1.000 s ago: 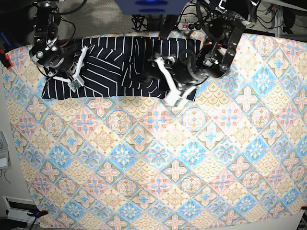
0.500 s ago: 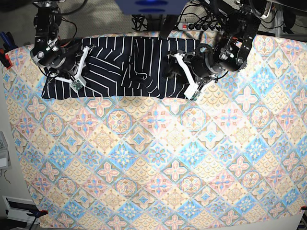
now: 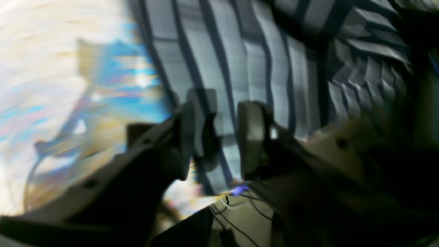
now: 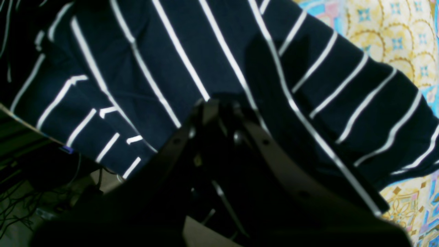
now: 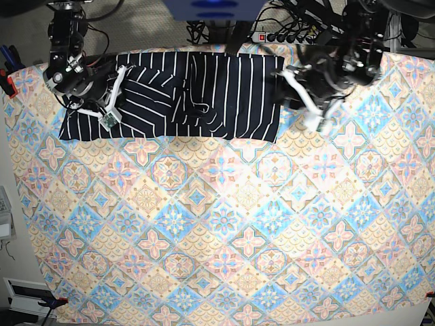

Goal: Fold the T-shirt properly
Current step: 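Release and move the left gripper back to the strip's end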

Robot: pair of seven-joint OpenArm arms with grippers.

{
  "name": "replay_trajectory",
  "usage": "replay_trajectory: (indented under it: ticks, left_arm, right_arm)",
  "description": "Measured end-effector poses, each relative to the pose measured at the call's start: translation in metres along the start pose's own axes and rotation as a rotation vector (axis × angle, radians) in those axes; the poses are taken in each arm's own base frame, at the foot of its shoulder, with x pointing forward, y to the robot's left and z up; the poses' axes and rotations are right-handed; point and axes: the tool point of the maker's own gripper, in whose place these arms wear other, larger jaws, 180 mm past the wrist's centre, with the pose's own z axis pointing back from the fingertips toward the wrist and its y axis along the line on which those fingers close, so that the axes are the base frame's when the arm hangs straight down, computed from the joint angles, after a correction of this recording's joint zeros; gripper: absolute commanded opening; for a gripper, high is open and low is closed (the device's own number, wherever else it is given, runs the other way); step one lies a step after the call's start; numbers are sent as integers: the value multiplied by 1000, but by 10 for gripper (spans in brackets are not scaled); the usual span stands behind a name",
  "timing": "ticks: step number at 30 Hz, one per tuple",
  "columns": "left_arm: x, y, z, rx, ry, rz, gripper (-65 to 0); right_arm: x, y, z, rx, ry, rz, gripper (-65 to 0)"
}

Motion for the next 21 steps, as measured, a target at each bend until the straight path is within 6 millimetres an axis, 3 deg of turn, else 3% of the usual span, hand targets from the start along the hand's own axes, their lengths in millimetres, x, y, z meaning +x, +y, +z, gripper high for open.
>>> replay_trajectory:
  ticks: [2,5,14,18,21]
  left_arm:
    - [3,19,10,36,-21,55,-281]
    - [3,28,10,6,-40,159,-224]
    - [-8,50,-14,-55,-9,380,-241]
    - [-5,40,-19,-87,-4,370,-241]
    - [-9,26,-37,-137,39,367,-241]
  right_arm:
    - [0,0,0,0,1,0,-610]
    - [0,0,0,1,0,-1,-610]
    - [0,0,0,0,0,0,-610]
    - [0,0,0,1,0,-1,-610]
    - [0,0,0,1,-1,0,-610]
